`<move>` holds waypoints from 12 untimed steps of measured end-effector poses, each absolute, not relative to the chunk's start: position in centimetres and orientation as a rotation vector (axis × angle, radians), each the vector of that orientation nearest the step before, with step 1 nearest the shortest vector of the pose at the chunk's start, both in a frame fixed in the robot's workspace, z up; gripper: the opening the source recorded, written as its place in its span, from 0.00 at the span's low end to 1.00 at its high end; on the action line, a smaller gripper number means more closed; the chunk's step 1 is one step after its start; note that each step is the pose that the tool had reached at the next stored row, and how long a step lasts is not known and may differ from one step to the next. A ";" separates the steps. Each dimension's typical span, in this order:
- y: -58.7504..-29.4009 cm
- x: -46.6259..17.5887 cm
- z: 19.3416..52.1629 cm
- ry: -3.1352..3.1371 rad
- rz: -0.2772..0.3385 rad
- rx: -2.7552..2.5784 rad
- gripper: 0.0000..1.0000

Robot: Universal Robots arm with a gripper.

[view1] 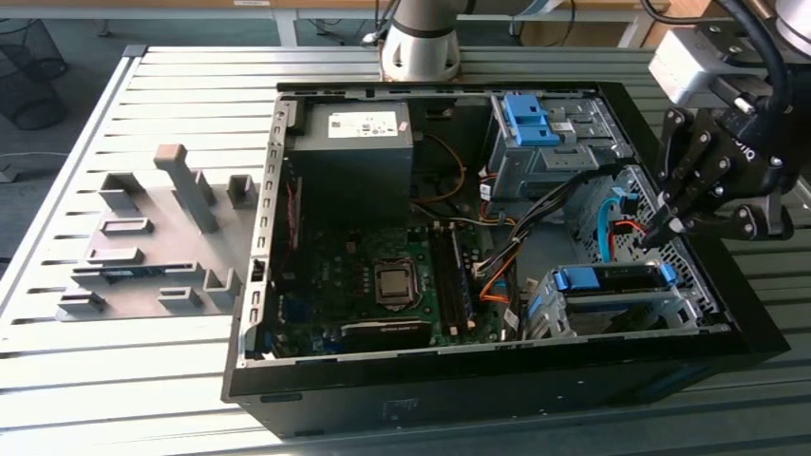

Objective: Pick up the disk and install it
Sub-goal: 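Insert the first disk wire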

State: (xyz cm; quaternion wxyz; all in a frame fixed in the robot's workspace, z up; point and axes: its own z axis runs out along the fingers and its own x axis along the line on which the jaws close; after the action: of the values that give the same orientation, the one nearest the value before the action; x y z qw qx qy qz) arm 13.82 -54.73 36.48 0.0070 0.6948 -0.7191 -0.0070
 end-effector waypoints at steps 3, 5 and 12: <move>-54.6 14.2 36.0 -2.246 -0.025 2.174 0.11; -54.6 14.3 35.8 -2.234 -0.025 2.185 0.11; -54.1 14.3 35.6 -2.222 -0.004 2.178 0.18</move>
State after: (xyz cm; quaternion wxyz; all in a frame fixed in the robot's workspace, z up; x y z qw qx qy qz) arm 14.31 -54.10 35.63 0.0150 0.6999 -0.7141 -0.0013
